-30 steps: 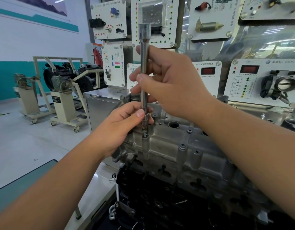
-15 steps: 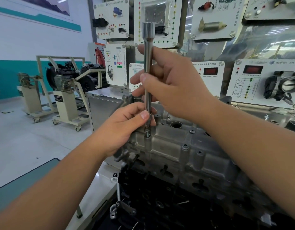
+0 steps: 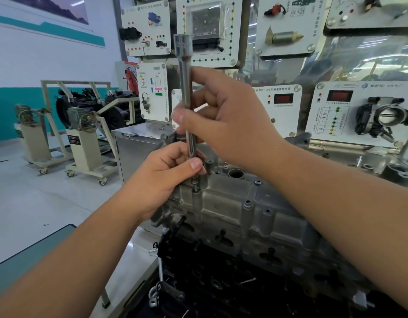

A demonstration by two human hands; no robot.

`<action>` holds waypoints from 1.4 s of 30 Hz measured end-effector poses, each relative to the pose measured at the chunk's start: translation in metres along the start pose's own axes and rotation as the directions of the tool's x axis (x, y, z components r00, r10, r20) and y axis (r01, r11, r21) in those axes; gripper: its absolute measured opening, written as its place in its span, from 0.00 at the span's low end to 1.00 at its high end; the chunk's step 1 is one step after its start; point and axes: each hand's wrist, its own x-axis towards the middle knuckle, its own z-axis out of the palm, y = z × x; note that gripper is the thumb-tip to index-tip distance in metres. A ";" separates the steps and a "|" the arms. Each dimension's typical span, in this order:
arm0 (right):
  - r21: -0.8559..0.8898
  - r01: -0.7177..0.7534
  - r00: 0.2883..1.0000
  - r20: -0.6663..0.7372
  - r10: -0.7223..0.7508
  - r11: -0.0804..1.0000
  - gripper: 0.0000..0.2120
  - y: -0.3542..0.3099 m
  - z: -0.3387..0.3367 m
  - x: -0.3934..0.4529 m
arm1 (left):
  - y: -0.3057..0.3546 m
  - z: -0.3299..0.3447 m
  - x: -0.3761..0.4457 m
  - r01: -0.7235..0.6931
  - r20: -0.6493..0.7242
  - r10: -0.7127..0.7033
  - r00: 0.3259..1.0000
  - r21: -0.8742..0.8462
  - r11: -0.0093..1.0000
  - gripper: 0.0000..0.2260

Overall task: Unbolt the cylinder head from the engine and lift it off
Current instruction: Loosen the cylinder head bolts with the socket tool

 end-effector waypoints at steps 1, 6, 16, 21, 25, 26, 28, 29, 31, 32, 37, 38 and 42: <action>0.008 -0.004 1.000 -0.018 0.004 1.000 0.20 0.000 -0.001 0.000 | -0.001 0.000 0.000 -0.007 -0.013 0.007 1.000 0.003 1.000 0.03; -0.019 0.000 0.998 0.063 0.001 1.000 0.12 -0.002 -0.002 0.001 | -0.002 -0.002 -0.002 0.037 -0.005 -0.037 0.999 -0.013 0.999 0.06; 0.038 0.001 0.999 0.041 -0.002 0.999 0.14 -0.001 -0.002 0.002 | -0.003 -0.001 -0.002 0.008 -0.028 -0.008 1.000 -0.019 1.000 0.05; 0.024 -0.012 0.998 0.057 0.011 1.000 0.20 -0.002 -0.001 0.001 | -0.002 -0.003 -0.003 0.036 -0.002 -0.036 0.999 -0.013 0.999 0.07; 0.036 0.007 0.997 -0.074 -0.005 0.999 0.20 0.000 -0.002 0.001 | -0.004 -0.002 -0.001 0.010 -0.031 -0.010 0.999 -0.015 1.000 0.04; 0.035 0.015 0.998 -0.065 -0.013 0.999 0.18 0.000 -0.003 0.002 | -0.004 -0.001 -0.001 0.004 -0.030 -0.004 1.000 -0.010 1.000 0.04; 0.044 0.023 1.000 -0.003 -0.023 0.999 0.16 -0.001 -0.003 0.003 | -0.004 -0.002 -0.001 0.005 -0.012 -0.005 1.000 -0.003 1.000 0.06; 0.039 0.021 0.999 0.025 -0.022 0.999 0.17 -0.002 -0.003 0.003 | -0.004 -0.002 -0.001 0.014 -0.001 -0.014 1.000 -0.001 1.000 0.07; 0.012 0.013 0.999 0.052 -0.013 1.000 0.20 -0.002 -0.002 0.002 | -0.004 -0.003 -0.002 0.031 0.017 -0.031 0.999 0.000 1.000 0.09; -0.006 0.011 0.999 0.050 -0.011 1.000 0.19 -0.001 -0.001 0.001 | -0.003 -0.004 -0.002 0.032 0.025 -0.033 0.999 0.002 0.999 0.09; -0.044 0.003 0.998 -0.056 -0.006 0.999 0.16 0.001 -0.001 0.000 | -0.006 -0.002 0.000 0.000 0.005 0.000 1.000 0.006 1.000 0.06; -0.045 0.001 0.999 -0.054 -0.003 0.999 0.16 0.001 -0.001 0.000 | -0.006 -0.002 0.001 -0.011 -0.005 0.011 1.000 0.010 1.000 0.05; -0.056 -0.020 0.996 0.080 0.025 0.998 0.15 0.000 -0.001 0.002 | -0.007 -0.003 0.000 -0.017 0.018 0.017 1.000 -0.004 1.000 0.07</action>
